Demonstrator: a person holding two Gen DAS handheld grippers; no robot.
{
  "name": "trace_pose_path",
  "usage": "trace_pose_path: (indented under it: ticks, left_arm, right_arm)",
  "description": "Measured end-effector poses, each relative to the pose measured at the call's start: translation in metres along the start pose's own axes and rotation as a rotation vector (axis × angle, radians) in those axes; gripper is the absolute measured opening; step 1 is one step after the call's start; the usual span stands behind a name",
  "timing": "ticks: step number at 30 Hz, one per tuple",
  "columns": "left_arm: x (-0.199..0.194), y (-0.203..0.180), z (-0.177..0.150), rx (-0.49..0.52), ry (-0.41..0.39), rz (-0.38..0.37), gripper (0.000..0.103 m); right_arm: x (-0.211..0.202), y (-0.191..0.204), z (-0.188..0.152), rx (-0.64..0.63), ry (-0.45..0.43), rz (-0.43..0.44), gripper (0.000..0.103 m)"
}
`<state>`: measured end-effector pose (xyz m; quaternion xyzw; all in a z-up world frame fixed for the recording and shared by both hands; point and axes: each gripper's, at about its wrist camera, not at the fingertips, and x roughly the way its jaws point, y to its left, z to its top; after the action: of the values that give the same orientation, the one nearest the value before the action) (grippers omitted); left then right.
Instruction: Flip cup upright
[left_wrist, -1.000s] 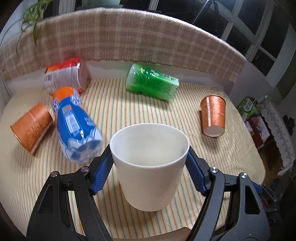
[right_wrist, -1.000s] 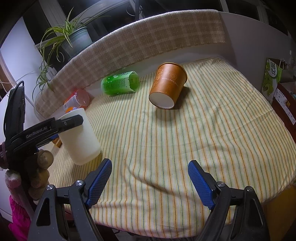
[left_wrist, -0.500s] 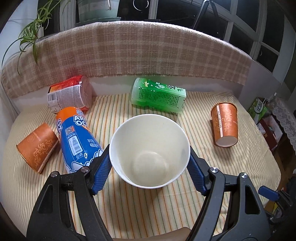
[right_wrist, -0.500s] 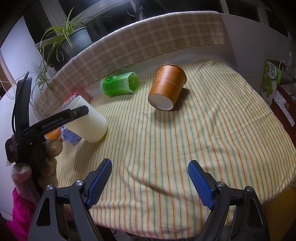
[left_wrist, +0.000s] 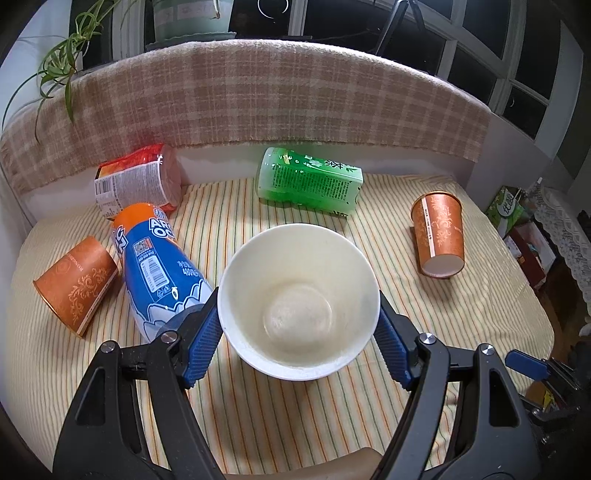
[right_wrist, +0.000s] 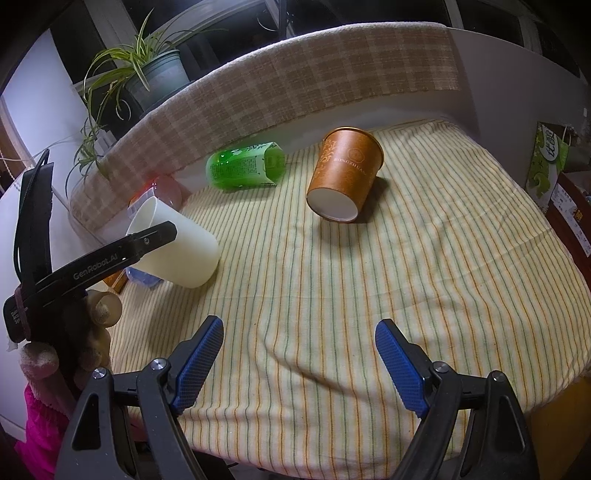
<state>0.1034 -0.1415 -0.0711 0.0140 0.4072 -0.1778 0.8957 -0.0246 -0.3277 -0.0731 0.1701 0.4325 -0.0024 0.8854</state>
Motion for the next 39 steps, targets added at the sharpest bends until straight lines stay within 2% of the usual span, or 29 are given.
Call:
trace_pose_path:
  ticks: [11,24,35,39]
  left_arm:
    - [-0.004,0.003,-0.008,-0.012,0.030,-0.043,0.078]
    - [0.004,0.005,-0.001,-0.017,0.043,-0.038,0.080]
    - [-0.021,0.015,-0.017,-0.021,0.026,-0.042,0.081]
    - [-0.040,0.020,-0.023,-0.025,-0.012,-0.022,0.081]
  right_arm:
    - [0.001,0.005,-0.001,-0.008,0.003,0.003,0.086]
    - [-0.003,0.003,-0.004,-0.010,-0.002,0.006,0.086]
    - [-0.008,0.009,0.005,-0.039,-0.041,-0.007,0.086]
    - [-0.011,0.019,0.012,-0.069,-0.071,-0.012,0.086]
